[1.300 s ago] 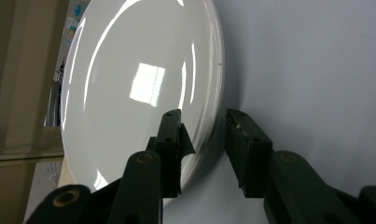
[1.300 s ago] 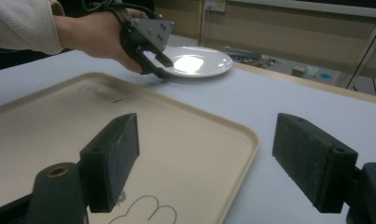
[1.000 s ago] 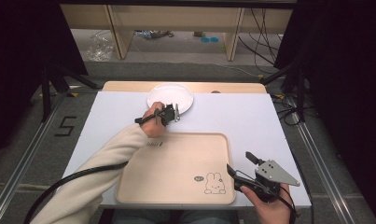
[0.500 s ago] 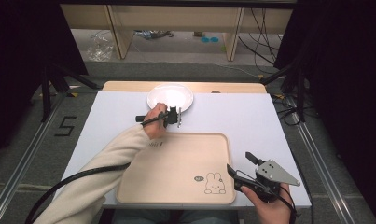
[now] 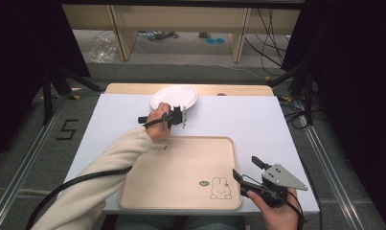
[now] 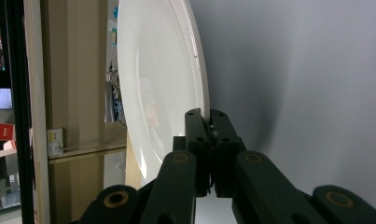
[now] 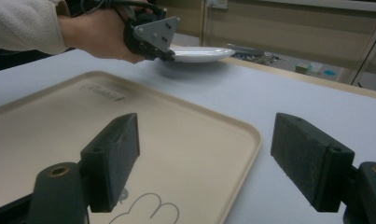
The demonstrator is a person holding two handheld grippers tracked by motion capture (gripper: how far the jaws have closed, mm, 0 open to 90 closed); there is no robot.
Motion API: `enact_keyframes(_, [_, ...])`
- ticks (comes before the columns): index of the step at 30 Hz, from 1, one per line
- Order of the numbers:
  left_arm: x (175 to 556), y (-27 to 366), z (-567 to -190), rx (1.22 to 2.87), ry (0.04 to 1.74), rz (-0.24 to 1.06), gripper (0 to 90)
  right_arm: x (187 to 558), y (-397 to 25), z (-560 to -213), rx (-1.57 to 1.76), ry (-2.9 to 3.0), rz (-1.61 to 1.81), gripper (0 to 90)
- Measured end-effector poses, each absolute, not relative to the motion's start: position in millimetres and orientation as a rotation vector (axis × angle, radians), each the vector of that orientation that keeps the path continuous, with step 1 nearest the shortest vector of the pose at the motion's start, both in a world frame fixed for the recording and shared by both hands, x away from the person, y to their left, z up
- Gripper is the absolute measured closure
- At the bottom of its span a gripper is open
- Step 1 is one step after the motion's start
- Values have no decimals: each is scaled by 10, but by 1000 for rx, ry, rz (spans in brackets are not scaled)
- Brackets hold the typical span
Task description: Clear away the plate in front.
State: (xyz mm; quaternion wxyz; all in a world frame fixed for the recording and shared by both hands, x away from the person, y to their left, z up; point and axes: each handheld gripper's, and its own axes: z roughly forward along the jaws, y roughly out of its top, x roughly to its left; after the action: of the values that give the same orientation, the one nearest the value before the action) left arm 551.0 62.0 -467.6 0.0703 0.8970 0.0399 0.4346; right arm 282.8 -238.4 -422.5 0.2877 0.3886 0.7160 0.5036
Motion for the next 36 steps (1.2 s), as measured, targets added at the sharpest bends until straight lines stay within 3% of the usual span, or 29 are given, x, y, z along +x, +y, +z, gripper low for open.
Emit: enact_keyframes(36, [5164,649,-4403,2635,3,1410,875,2830,-2380,-4225,1043,1901,1347,248])
